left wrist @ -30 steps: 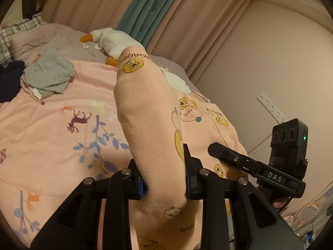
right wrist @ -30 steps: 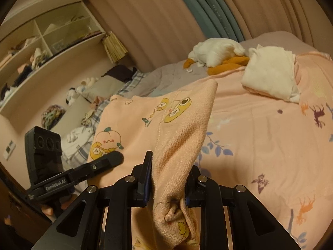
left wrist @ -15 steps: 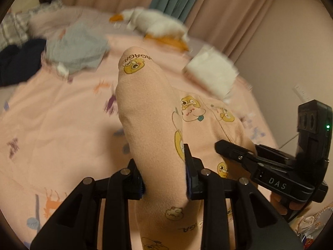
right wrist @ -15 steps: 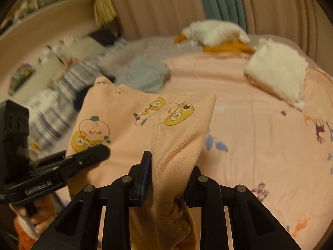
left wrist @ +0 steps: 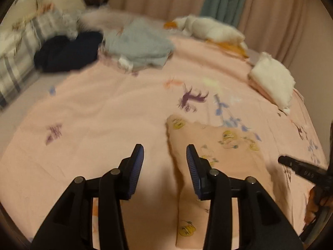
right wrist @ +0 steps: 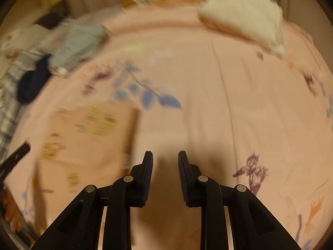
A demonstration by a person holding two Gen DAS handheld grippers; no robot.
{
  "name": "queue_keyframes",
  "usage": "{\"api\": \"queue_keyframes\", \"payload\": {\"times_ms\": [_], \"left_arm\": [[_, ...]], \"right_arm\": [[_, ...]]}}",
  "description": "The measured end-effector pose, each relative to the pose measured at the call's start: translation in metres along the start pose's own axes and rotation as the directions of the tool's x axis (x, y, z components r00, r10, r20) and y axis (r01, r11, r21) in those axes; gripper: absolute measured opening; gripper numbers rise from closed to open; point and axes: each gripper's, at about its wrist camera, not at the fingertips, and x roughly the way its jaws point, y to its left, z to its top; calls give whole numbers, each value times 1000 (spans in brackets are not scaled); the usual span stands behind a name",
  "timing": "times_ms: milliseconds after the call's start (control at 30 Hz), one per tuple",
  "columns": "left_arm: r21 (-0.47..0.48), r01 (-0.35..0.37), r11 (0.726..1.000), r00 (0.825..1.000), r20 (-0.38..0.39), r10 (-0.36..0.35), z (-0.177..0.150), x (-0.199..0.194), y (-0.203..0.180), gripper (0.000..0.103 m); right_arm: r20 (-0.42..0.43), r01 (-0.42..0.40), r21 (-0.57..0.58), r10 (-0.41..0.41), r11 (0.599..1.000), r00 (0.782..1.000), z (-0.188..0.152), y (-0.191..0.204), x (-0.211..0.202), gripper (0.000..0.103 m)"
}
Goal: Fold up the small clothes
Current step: 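Lower the folded top onto the sheet and open both grippers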
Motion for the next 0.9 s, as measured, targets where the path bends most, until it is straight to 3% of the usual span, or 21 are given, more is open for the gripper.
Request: {"api": "queue_keyframes", "payload": {"times_ms": [67,100,133,200,267,333,367,467,733,900], "left_arm": [[24,92,995,996,-14,-92,-11,-10,-18,31],[23,129,991,991,-22,-128,-20,-10,-26,31],[26,148,989,988,-44,-147,-27,-7,-30,32],[-28,129,991,984,-123,-132,-49,11,-34,33],[4,68,998,967,-248,-65,-68,40,-38,33],[-14,85,996,978,-192,-86,-78,41,-33,36],[-23,94,995,983,-154,-97,-83,38,-31,36],[15,79,997,987,-140,-76,-86,37,-34,36],[3,50,999,991,-123,-50,-87,42,-37,38],[-39,76,996,987,-135,-81,-85,45,-31,39]], "right_arm": [[37,-122,-40,124,992,992,-1,21,-13,25],[26,-204,-66,206,977,978,-5,34,-13,25],[9,-234,-84,235,969,972,-9,42,-10,25],[-29,-210,-107,208,972,978,-22,52,4,25],[-76,-150,-107,142,983,987,-38,52,29,25],[-86,-160,-59,155,985,984,-51,39,45,23],[-42,-179,-45,177,983,983,-54,33,43,20],[-6,-225,-41,225,974,974,-63,22,33,18],[-6,-116,-103,117,988,993,-71,39,35,17],[-2,-120,-96,121,988,993,-74,34,38,17]]}}
